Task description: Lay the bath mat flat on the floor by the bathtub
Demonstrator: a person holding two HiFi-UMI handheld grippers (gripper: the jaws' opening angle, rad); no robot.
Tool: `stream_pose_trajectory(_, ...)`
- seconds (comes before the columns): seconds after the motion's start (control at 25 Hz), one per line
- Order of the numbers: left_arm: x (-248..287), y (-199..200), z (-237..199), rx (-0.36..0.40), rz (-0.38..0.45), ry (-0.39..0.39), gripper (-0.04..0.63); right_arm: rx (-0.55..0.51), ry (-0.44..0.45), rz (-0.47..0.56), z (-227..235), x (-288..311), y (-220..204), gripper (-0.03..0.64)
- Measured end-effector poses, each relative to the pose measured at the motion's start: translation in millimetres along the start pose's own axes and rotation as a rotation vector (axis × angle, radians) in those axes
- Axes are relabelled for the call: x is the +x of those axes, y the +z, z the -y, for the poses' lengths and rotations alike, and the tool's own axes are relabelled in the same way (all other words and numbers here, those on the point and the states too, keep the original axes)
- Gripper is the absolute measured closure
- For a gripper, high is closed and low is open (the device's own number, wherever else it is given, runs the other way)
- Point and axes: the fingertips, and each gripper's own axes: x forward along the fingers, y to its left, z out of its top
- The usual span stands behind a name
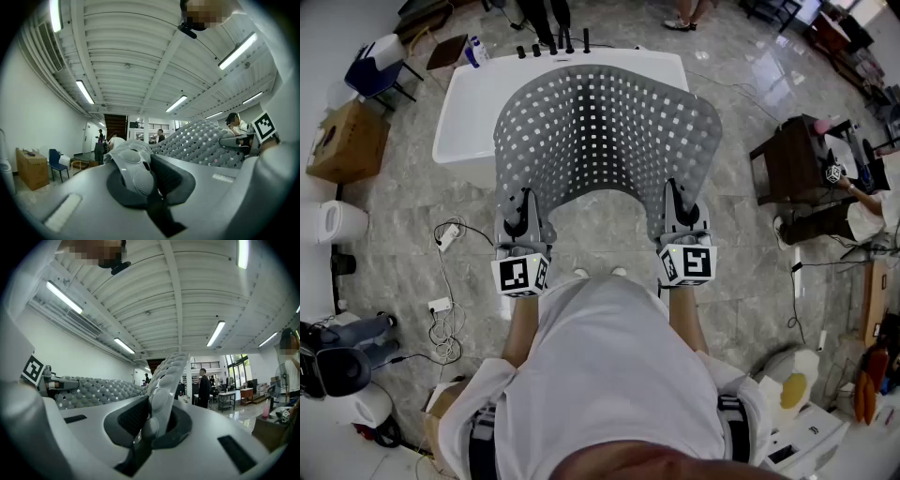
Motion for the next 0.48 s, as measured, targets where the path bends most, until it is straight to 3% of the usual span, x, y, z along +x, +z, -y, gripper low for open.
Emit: stream_pose_trajectory(0.48,13.7,-2.5,3.2,0.007,0.003,-0.017,0.578,0.016,0.008,0.015,16.1,10.6,-3.6,0.595)
